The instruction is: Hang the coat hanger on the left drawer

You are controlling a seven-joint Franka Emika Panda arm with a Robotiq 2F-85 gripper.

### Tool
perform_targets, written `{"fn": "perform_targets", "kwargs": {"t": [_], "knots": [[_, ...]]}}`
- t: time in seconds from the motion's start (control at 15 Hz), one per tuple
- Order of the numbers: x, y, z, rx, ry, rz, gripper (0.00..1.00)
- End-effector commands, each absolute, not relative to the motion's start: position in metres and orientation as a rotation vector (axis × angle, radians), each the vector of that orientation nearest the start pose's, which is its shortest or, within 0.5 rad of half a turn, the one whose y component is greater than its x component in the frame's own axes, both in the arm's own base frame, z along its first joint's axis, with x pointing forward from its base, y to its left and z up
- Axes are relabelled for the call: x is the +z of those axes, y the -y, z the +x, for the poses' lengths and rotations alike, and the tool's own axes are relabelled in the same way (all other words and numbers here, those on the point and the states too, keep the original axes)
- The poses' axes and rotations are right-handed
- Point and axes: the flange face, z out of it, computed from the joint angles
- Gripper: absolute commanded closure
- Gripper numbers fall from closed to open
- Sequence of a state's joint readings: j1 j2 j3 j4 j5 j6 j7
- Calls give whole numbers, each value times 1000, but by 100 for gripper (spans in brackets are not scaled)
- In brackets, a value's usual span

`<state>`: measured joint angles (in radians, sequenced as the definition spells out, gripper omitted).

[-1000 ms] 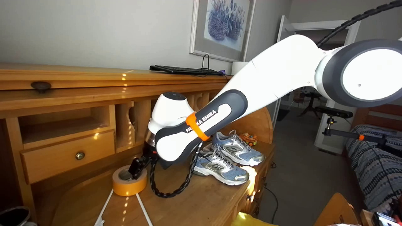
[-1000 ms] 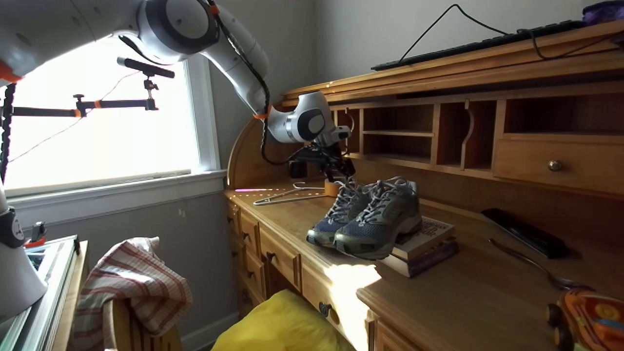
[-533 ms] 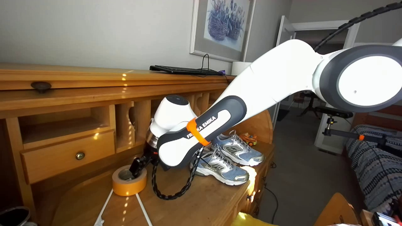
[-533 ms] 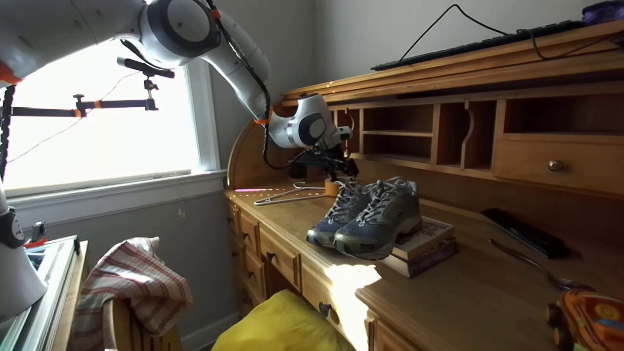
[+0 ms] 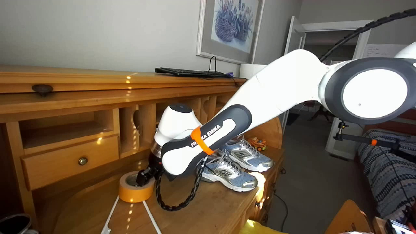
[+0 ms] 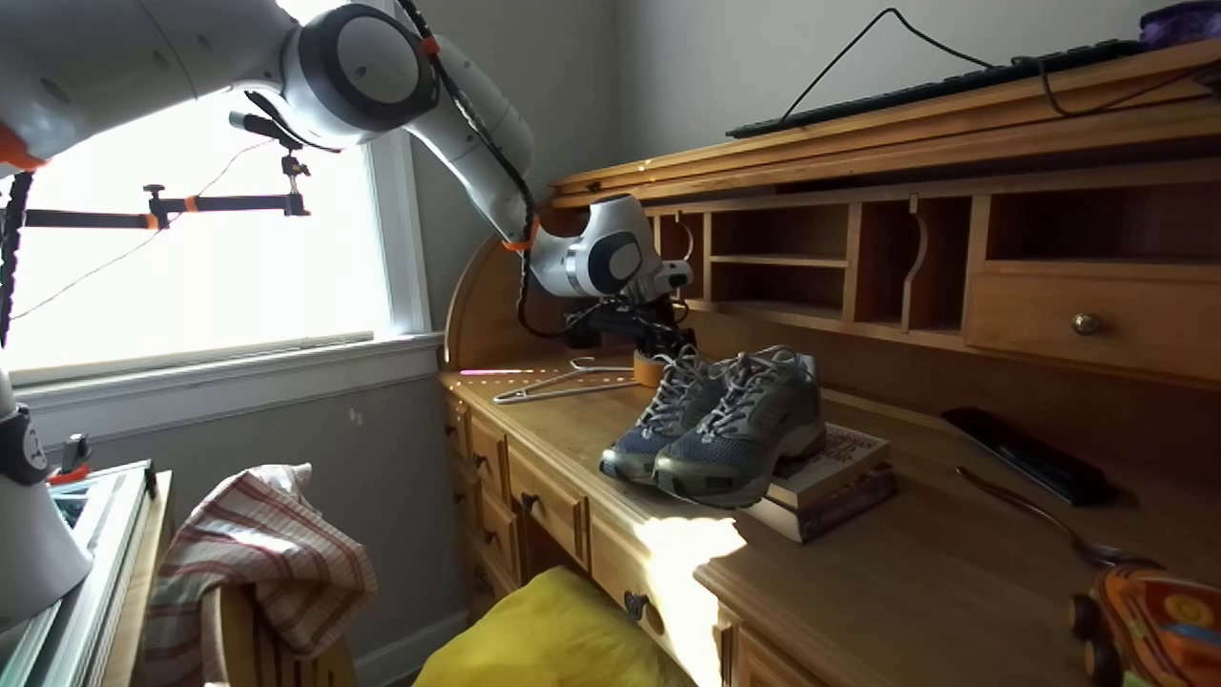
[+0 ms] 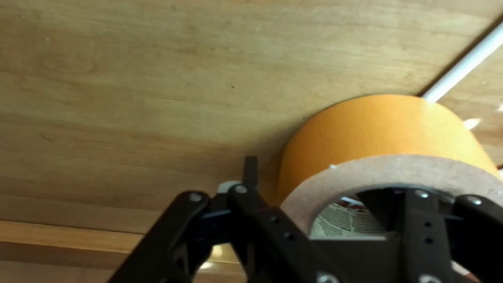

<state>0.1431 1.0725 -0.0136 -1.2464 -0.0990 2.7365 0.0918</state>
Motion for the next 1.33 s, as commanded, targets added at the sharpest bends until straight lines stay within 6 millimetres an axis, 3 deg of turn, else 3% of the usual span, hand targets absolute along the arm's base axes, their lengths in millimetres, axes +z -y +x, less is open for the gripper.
{"fn": "perform_targets", "kwargs": {"t": [0.0, 0.27, 0.4, 0.87, 1.27], "knots": [[132, -111, 775, -554, 208, -3074, 65], [143, -115, 778, -517, 198, -3067, 90], [153, -121, 776, -518, 226, -3064, 94], [165, -140, 762, -523, 279, -3062, 93], [186, -145, 739, -553, 294, -3057, 93]]}}
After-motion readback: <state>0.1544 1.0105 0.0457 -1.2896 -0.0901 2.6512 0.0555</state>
